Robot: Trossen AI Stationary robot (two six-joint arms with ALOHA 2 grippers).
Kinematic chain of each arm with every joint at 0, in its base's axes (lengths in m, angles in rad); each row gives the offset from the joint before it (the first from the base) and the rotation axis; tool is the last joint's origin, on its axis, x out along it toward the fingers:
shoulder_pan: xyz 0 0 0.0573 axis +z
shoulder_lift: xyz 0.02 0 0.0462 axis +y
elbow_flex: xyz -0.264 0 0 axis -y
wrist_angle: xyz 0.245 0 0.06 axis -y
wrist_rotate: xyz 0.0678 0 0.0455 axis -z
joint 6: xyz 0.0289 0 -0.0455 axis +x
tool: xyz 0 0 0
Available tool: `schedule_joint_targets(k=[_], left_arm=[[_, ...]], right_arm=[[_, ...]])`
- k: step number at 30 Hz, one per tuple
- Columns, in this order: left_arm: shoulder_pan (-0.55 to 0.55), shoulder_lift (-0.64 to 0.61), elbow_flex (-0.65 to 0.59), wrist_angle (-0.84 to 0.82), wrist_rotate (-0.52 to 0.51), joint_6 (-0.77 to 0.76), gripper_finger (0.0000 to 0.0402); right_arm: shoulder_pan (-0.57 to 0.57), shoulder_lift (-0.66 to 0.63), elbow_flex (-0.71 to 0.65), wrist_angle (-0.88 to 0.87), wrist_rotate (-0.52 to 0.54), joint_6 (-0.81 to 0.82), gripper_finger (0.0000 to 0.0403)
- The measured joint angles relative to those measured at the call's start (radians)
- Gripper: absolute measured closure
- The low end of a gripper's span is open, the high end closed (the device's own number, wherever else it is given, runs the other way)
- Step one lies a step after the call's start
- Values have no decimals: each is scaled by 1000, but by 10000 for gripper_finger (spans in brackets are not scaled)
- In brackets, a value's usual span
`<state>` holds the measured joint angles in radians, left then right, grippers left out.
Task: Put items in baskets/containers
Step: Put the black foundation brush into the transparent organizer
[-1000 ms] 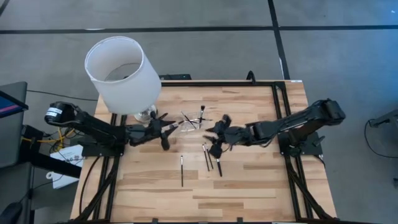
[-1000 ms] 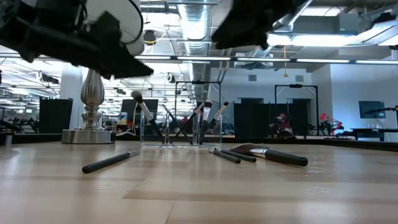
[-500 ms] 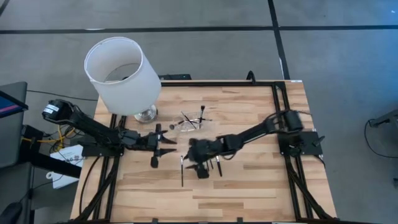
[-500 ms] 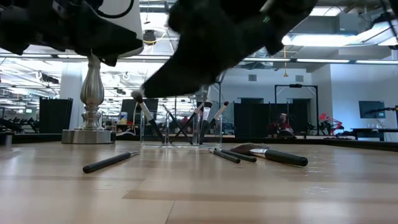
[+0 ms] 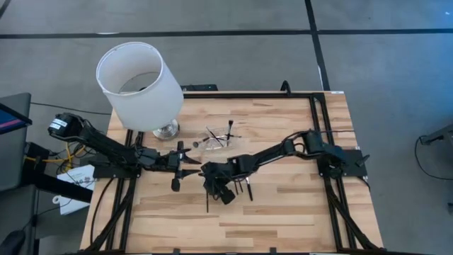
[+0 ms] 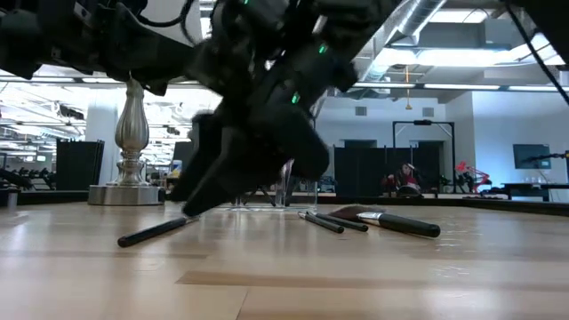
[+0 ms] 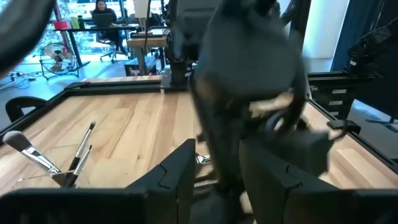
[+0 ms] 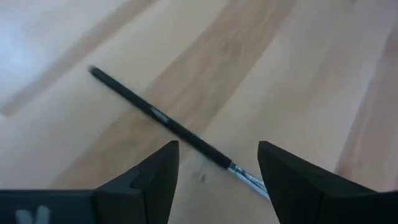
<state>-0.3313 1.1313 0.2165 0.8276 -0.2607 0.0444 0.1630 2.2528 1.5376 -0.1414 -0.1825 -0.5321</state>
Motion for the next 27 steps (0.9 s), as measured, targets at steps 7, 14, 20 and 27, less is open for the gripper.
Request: schedule_joint_targets(k=[7, 14, 20, 27], left_arm=[[0, 0, 0, -2, -2, 3, 279], [0, 0, -2, 0, 2, 3, 279], [0, 0, -1, 2, 17, -61, 279], [-48, 7, 1, -88, 161, -286, 279]], right_arm=[[-59, 76, 66, -10, -184, -4, 193], [-79, 85, 61, -50, -215, -47, 292], [-78, 86, 60, -55, -203, 57, 392], [-32, 85, 51, -55, -95, 112, 393]])
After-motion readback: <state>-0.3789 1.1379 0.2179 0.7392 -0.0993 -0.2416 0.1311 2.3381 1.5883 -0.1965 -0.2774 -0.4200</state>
